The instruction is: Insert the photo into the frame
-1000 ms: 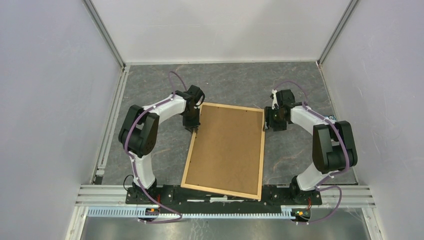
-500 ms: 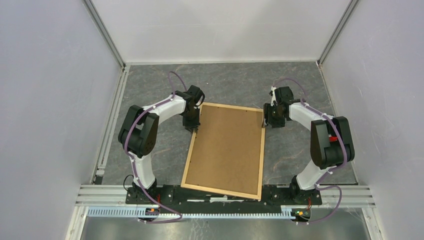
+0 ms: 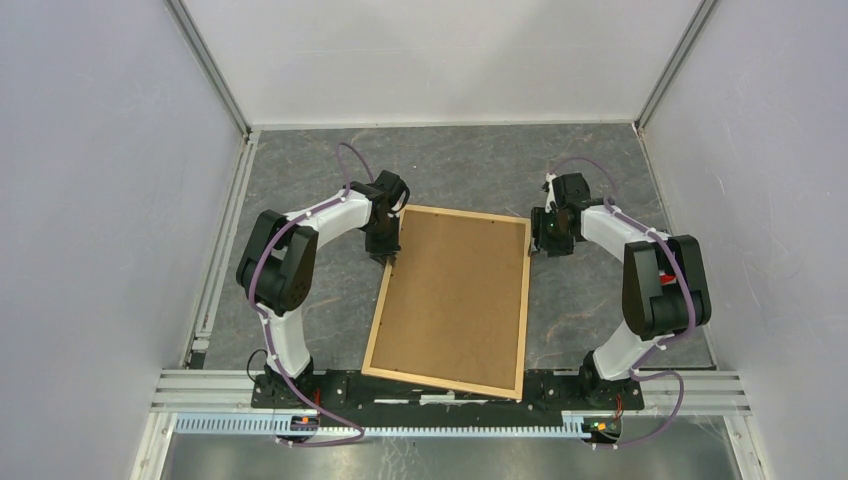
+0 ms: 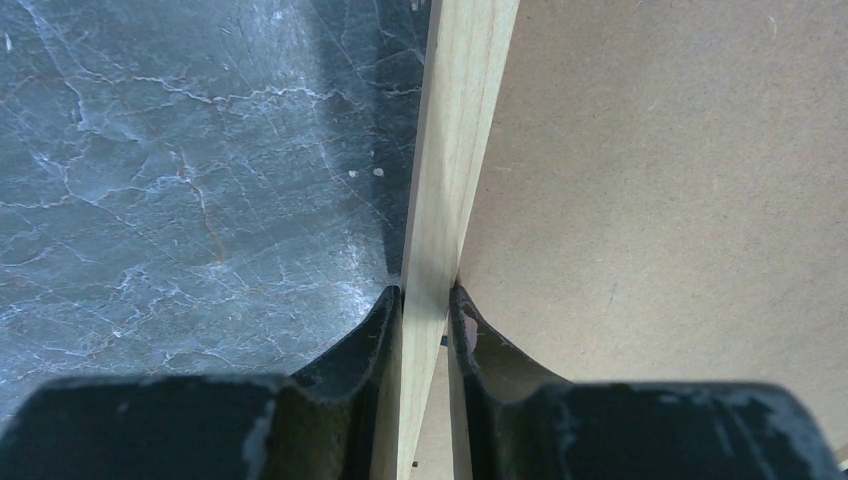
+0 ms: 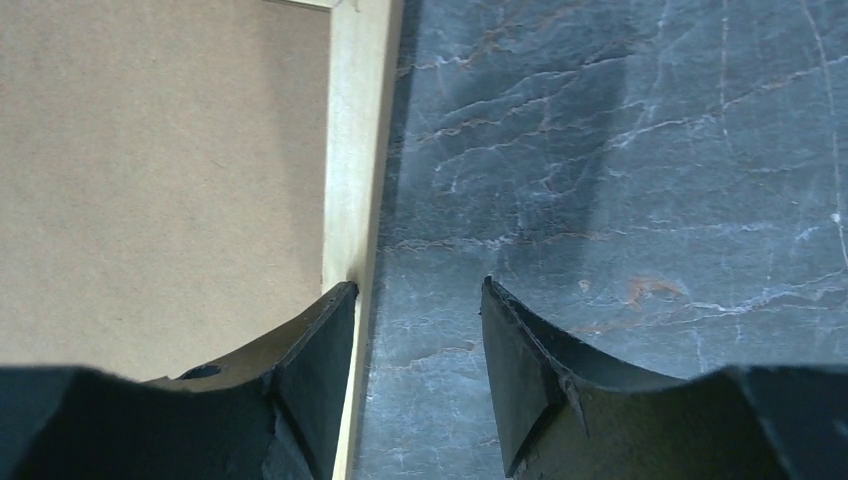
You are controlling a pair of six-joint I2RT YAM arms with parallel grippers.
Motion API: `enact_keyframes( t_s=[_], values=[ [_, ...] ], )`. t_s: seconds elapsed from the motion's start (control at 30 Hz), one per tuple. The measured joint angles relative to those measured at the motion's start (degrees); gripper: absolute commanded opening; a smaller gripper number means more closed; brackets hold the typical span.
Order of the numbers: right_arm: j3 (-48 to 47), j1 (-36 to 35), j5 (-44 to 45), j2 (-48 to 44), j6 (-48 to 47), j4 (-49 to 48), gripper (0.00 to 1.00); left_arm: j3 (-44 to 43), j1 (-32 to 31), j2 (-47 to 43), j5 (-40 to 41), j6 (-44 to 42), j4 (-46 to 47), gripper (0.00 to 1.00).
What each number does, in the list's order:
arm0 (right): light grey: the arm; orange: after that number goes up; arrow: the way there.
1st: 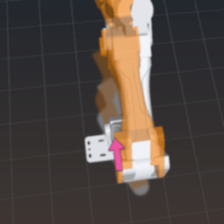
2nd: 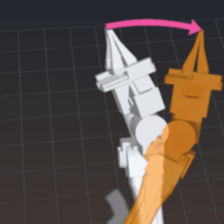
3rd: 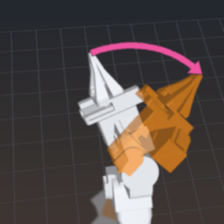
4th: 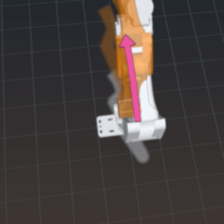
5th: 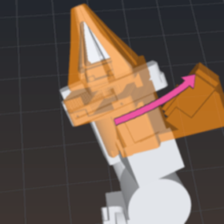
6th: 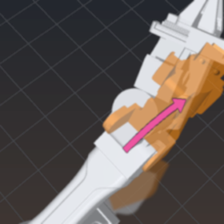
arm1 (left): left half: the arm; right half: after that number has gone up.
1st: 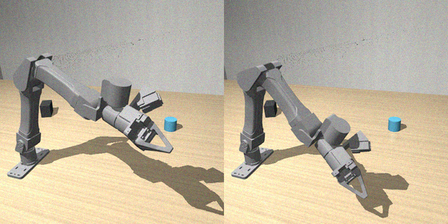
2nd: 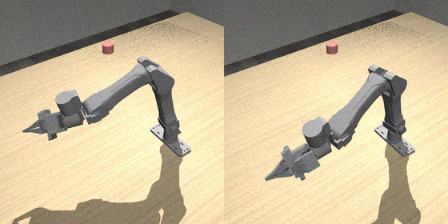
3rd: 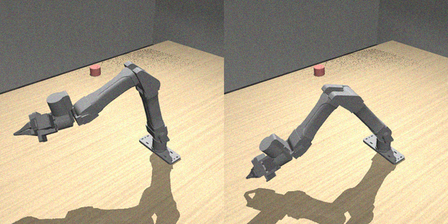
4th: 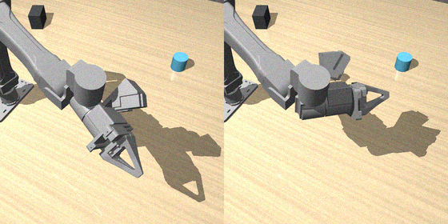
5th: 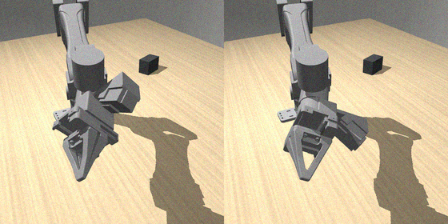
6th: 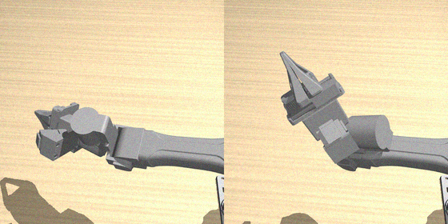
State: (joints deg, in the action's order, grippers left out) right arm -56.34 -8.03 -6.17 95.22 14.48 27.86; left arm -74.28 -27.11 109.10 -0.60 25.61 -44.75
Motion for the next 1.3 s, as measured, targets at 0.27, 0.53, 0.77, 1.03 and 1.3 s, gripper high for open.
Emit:
enact_keyframes(
  t_s=[0.27, 0.53, 0.77, 1.03, 1.3],
  values=[
    [1.92, 0.55, -1.81, -0.68, 0.13, -1.86, 0.55, 0.0, 0.0, 0.0, 0.0, 0.0, 0.0, 0.02],
    [2.19, 0.37, -2.69, -0.66, 0.17, -2.58, 0.55, 0.0, 0.0, -0.02, 0.0, 0.0, 0.0, 0.02],
    [3.15, 0.15, -3.5, -0.48, 0.28, -4.26, 0.55, 0.0, 0.0, -0.02, 0.0, 0.0, 0.0, 0.02],
    [3.23, 0.0, -3.21, -0.46, 0.26, -4.5, 0.55, 0.0, -0.02, -0.02, 0.02, 0.0, 0.0, 0.02],
    [2.99, -0.22, -2.49, 0.02, 0.37, -4.61, 0.55, 0.0, -0.02, -0.02, 0.04, 0.0, 0.02, 0.02]
  ],
)
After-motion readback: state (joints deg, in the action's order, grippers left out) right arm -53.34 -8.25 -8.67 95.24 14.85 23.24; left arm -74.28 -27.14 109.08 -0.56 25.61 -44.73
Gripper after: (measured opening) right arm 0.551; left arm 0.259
